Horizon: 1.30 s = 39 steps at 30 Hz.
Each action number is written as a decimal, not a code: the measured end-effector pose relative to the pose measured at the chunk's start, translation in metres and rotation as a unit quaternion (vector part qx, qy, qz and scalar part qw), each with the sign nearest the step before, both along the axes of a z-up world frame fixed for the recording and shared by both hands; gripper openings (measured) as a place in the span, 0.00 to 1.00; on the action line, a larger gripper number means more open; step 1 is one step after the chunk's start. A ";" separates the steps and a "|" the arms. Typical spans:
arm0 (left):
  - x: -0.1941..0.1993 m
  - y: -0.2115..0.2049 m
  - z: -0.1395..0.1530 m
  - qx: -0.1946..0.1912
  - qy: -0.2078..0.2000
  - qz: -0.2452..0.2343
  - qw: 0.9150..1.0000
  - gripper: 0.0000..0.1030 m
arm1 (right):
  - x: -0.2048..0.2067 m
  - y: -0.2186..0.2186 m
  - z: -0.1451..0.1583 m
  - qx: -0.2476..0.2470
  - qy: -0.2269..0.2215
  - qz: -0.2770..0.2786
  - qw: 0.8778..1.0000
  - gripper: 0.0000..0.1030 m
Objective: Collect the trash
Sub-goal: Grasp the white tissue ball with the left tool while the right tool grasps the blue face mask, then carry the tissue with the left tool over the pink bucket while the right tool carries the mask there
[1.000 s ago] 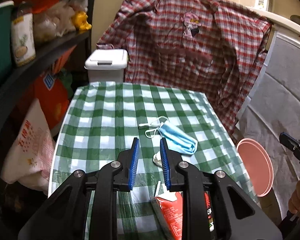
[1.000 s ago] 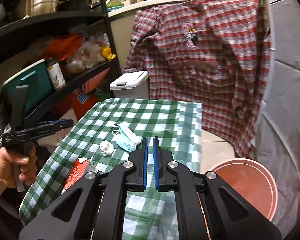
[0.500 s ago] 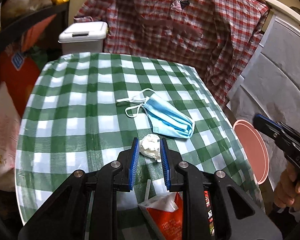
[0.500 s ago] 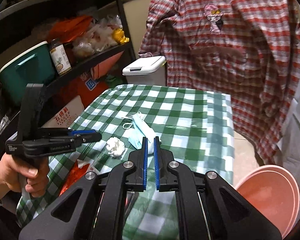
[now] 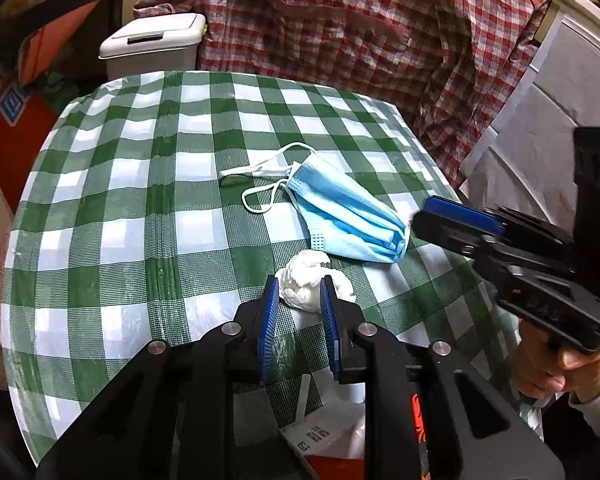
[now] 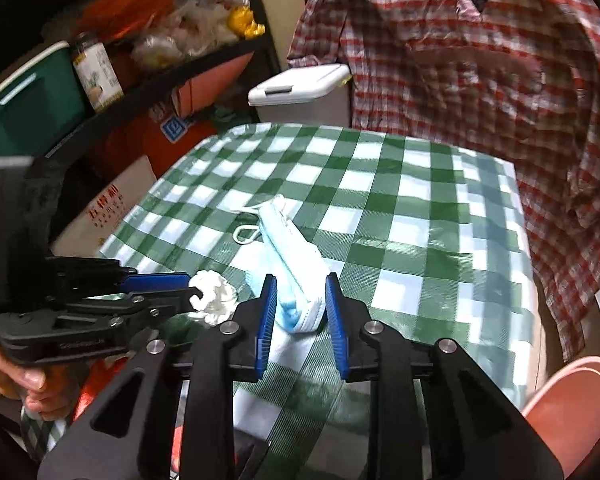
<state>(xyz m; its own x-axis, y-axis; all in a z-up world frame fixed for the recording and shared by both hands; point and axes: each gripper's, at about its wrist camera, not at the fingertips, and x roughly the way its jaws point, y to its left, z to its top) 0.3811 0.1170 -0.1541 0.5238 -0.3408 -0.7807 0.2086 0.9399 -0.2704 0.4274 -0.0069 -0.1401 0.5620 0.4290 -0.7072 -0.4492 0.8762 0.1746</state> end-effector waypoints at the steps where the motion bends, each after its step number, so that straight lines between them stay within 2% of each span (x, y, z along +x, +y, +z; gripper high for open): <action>1: 0.000 -0.001 -0.001 0.002 0.001 0.000 1.000 0.21 | 0.003 0.002 -0.004 -0.005 0.003 -0.001 1.000 0.25; 3: 0.001 0.000 0.000 0.004 0.000 0.002 1.000 0.21 | 0.009 0.004 -0.010 -0.012 0.010 -0.006 1.000 0.25; 6: 0.002 0.000 0.004 0.003 -0.004 0.001 1.000 0.09 | 0.013 0.004 -0.017 -0.015 0.019 -0.005 1.000 0.22; 7: 0.001 -0.001 0.006 0.006 -0.008 0.001 1.000 0.05 | 0.013 0.005 -0.017 -0.017 0.019 -0.002 1.000 0.16; 9: 0.002 -0.001 0.008 0.013 -0.008 0.004 1.000 0.02 | 0.010 0.007 -0.016 -0.023 0.011 0.000 1.000 0.12; 15: 0.000 0.004 0.017 0.008 -0.017 0.013 1.000 0.00 | 0.006 0.003 -0.004 -0.029 -0.004 -0.013 0.999 0.09; 26: -0.016 0.007 0.050 0.014 -0.051 0.021 0.998 0.00 | -0.016 -0.020 0.044 -0.019 -0.042 -0.042 0.998 0.08; 31: -0.029 0.012 0.071 0.019 -0.075 0.037 0.996 0.00 | -0.042 -0.030 0.072 -0.010 -0.068 -0.049 0.996 0.08; 39: -0.063 0.020 0.118 0.006 -0.122 0.073 0.990 0.00 | -0.095 -0.046 0.126 -0.004 -0.117 -0.061 0.991 0.08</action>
